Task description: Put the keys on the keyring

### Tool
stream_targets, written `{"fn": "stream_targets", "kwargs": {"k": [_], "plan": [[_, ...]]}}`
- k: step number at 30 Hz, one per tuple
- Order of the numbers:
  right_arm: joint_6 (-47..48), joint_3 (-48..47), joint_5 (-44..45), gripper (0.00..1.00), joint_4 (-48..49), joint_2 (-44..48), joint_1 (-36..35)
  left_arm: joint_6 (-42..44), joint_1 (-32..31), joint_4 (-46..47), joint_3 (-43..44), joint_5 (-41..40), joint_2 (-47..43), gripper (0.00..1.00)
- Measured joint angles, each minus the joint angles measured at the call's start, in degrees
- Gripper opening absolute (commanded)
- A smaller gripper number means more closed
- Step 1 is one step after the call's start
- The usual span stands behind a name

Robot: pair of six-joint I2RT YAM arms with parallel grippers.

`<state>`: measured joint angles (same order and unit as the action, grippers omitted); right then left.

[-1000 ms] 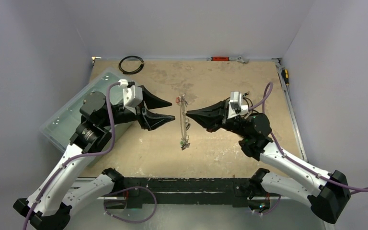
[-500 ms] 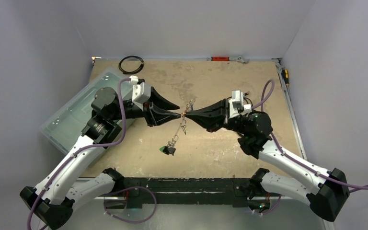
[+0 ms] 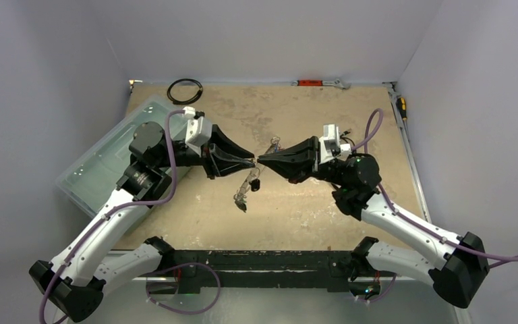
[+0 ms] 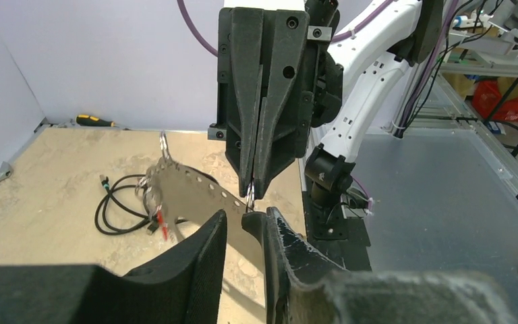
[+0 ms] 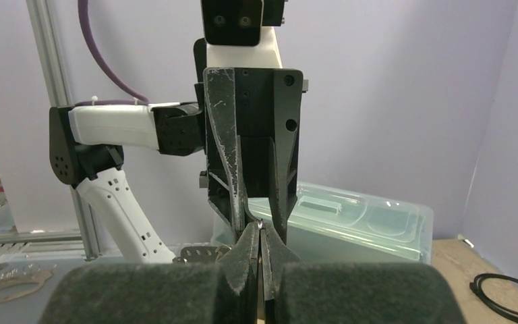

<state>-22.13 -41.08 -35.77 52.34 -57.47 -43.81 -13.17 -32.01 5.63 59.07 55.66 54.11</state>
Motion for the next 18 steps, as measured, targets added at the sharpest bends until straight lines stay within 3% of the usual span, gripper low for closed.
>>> {"fn": "stream_targets", "kwargs": {"k": [3, 7, 15, 16, 18], "plan": [[-0.1, -0.3, -0.1, 0.0, 0.2, -0.4, 0.1, -1.2, 0.0, 1.1, -0.1, 0.3, 0.6, 0.17], [-0.4, -0.4, -0.2, 0.0, 1.1, -1.0, 0.4, -3.3, 0.0, 3.1, -0.5, 1.0, 1.6, 0.01], [-1.2, -0.4, -0.2, 0.0, 2.9, -1.4, 0.7, -6.4, 0.0, 5.2, -1.1, 0.8, 2.4, 0.0], [-1.0, -0.4, -0.1, 0.02, 2.5, -1.4, 0.7, -6.3, 0.0, 4.9, -1.1, 0.4, 2.4, 0.0], [0.2, -0.6, 0.3, 0.16, 0.0, -1.0, 0.7, -5.5, 0.0, 2.7, -0.9, -0.7, 2.5, 0.0]]}}
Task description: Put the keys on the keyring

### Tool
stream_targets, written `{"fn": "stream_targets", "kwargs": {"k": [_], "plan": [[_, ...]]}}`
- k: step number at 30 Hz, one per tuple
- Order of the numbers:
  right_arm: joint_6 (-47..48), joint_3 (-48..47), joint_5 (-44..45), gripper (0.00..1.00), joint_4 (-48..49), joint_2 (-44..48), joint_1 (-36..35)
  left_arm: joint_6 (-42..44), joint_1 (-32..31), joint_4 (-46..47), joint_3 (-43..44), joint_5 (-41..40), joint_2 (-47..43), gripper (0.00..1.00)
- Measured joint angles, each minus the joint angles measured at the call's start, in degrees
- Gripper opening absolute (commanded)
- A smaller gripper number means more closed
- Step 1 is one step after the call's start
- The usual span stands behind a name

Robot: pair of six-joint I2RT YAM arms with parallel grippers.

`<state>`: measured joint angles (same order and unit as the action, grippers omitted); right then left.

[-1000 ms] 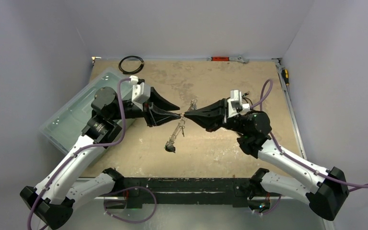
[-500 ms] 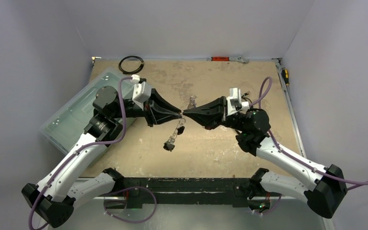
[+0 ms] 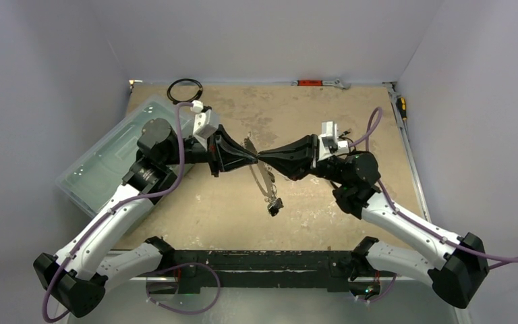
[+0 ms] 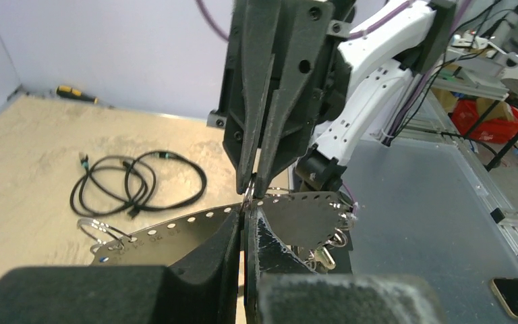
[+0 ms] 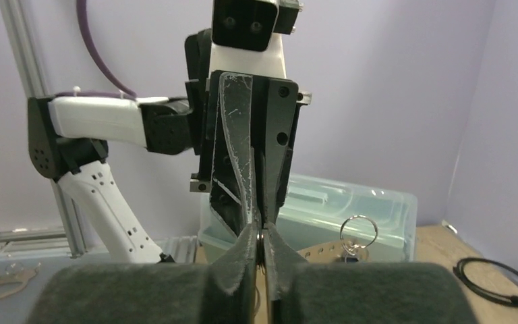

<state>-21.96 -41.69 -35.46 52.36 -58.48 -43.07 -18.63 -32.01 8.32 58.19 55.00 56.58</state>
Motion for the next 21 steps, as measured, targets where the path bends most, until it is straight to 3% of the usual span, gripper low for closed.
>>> {"fn": "stream_targets", "kwargs": {"k": [6, 11, 15, 21], "plan": [[8.0, -2.6, 2.5, 0.43, -15.9, 3.6, -0.1, 2.5, 0.0, -8.0, 2.5, -3.7, 0.9, 0.0], [13.2, -3.5, 4.6, 0.52, -25.3, 6.5, 0.8, 4.1, 0.0, -11.3, 4.1, -5.6, 0.9, 0.0], [15.4, -3.6, 9.6, 0.53, -30.7, 7.1, 1.0, 6.1, 0.0, -14.8, 4.5, -9.1, 0.9, 0.01], [15.1, -3.5, 21.8, 0.55, -37.1, 7.0, 1.1, 8.6, 0.0, -20.0, 4.3, -19.8, 1.5, 0.49]]}}
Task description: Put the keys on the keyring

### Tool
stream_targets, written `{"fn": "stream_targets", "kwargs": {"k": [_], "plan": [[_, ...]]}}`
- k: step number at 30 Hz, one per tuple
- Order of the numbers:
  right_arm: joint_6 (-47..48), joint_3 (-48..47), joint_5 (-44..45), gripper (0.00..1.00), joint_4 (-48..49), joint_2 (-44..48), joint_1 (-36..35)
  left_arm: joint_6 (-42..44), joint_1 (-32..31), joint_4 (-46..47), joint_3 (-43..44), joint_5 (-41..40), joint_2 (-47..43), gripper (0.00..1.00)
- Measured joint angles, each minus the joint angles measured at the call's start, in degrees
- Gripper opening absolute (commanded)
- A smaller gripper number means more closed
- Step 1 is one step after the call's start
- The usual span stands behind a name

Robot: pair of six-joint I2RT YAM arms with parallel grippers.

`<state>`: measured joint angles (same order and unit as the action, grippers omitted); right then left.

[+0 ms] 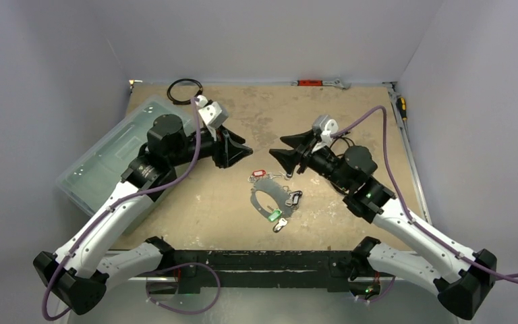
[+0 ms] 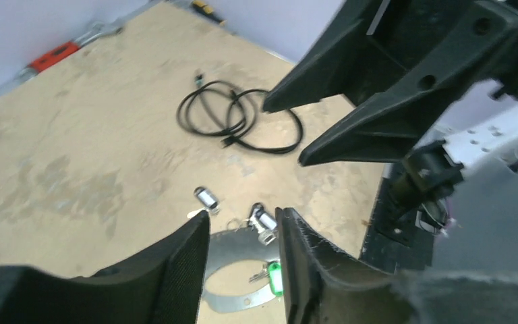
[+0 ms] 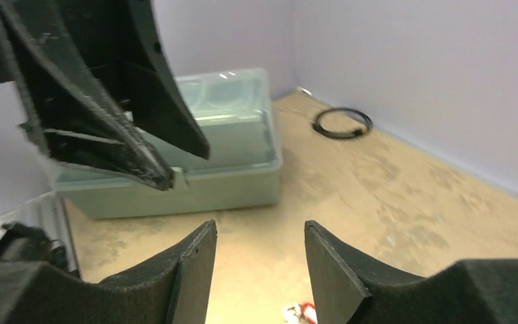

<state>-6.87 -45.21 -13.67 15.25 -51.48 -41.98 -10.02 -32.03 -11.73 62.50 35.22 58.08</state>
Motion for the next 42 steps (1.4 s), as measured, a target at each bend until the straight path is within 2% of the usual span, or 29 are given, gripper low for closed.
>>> {"fn": "stream_targets", "kwargs": {"k": [2, 3, 5, 9, 14, 17, 23, 33, 42], "plan": [[-1.1, 0.2, 4.7, 0.55, -1.6, -0.6, 0.0, 0.6, 0.0, -0.4, -1.0, -5.1, 0.0, 0.58], [-1.9, 0.3, 7.4, 0.55, -2.7, -1.3, 0.0, 0.7, 0.0, -0.4, -1.8, -8.0, 0.1, 0.67], [-3.8, 0.3, 12.1, 0.55, -4.9, -3.5, 0.0, 1.2, 0.0, -0.5, -3.5, -12.9, 0.5, 0.75], [-8.4, 0.3, 20.3, 0.55, -12.2, -10.6, 0.1, 1.7, 0.0, -1.2, -6.7, -20.4, 3.6, 0.8], [-17.8, -0.9, 25.7, 0.52, -24.7, -20.2, 0.9, 1.9, 0.0, -2.3, -8.3, -24.3, 6.8, 0.8], [-23.9, -0.7, 24.4, 0.5, -28.1, -23.3, 2.5, 2.1, 0.0, -2.7, -8.3, -25.8, 7.5, 0.8], [-31.1, 1.5, 17.2, 0.45, -26.8, -27.9, 8.3, 2.1, 0.0, -2.7, -8.3, -26.8, 7.6, 0.79], [-33.6, 1.6, 8.2, 0.36, -23.4, -36.8, 11.1, 2.2, 0.0, -2.7, -8.4, -26.9, 7.5, 0.78], [-34.3, 1.9, 3.8, 0.17, -20.2, -39.3, 11.7, 2.2, 0.0, -2.6, -8.4, -27.0, 7.5, 0.77]]}}
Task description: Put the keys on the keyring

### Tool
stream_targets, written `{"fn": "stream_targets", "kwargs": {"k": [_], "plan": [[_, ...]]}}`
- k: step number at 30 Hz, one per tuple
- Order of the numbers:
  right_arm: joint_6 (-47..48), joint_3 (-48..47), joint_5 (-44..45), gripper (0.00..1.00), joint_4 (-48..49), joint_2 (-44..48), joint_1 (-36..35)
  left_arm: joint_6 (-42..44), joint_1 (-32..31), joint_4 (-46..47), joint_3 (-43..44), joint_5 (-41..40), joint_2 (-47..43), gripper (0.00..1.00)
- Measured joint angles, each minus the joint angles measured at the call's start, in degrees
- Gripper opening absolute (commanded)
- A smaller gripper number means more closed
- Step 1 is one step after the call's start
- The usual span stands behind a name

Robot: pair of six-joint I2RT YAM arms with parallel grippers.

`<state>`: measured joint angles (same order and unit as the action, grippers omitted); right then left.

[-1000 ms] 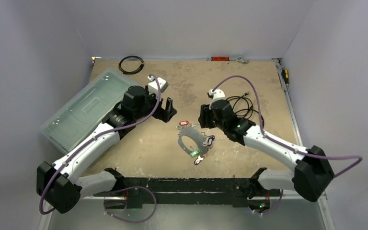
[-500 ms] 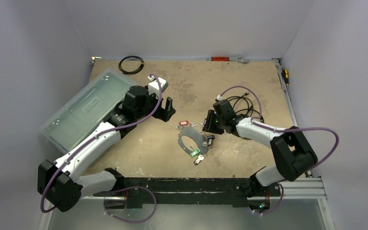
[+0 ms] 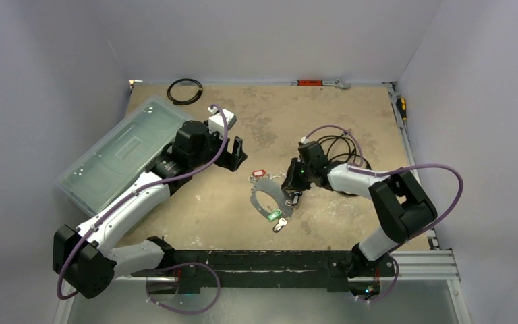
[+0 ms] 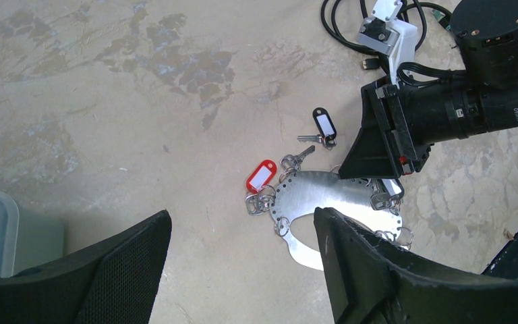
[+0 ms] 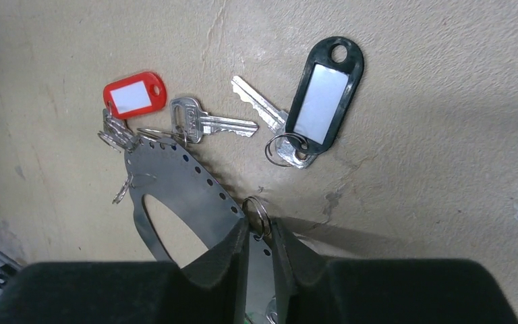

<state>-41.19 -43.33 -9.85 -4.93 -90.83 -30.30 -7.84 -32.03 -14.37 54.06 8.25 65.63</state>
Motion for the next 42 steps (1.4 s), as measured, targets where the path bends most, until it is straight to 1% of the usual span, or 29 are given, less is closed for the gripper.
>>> {"fn": "stream_targets", "kwargs": {"k": [4, 5, 11, 15, 20, 24, 29, 32, 34, 38, 42], "plan": [[-0.2, 0.6, -0.6, 0.01, 1.1, 0.0, 0.0, 0.0, 0.0, 0.0, -0.1, 0.0, 0.0, 0.77], [-0.3, 0.7, -0.7, 0.0, 1.4, 0.0, 0.0, 0.0, 0.0, 0.1, -0.2, 0.0, 0.0, 0.77], [-0.2, 1.7, -0.7, 0.0, 3.5, 0.0, 0.0, 0.0, 0.0, 0.0, -0.3, 0.0, 0.0, 0.76], [1.7, 2.2, -0.4, 0.0, 4.2, 0.7, 0.0, 0.0, 0.0, 0.1, -0.3, 0.0, 0.0, 0.76], [6.6, 3.7, -0.1, 0.0, 4.6, 5.7, 0.0, 0.1, 0.0, 0.1, -0.5, 0.2, -0.7, 0.76], [11.1, 3.7, 0.2, 0.0, 6.0, 10.3, 0.0, 0.6, 0.0, 0.7, -1.2, 1.3, -2.9, 0.8], [16.7, 3.7, 1.6, 0.0, 6.1, 13.3, -1.2, 1.6, 0.0, 2.9, -2.7, 4.5, -7.2, 0.87], [20.1, 3.7, 3.1, 0.0, 5.9, 16.0, -3.6, 1.7, 0.0, 5.0, -3.6, 8.4, -9.5, 0.89], [22.5, 3.7, 4.6, 0.0, 5.8, 18.5, -6.0, 2.0, 0.0, 6.2, -4.1, 10.0, -10.1, 0.92], [25.8, 3.7, 6.3, 0.0, 5.9, 23.1, -9.4, 2.8, 0.0, 11.1, -6.8, 14.6, -11.9, 0.93], [28.4, 4.0, 7.0, 0.0, 6.2, 28.8, -10.8, 3.6, 0.0, 14.9, -8.4, 17.9, -12.9, 0.94]]}}
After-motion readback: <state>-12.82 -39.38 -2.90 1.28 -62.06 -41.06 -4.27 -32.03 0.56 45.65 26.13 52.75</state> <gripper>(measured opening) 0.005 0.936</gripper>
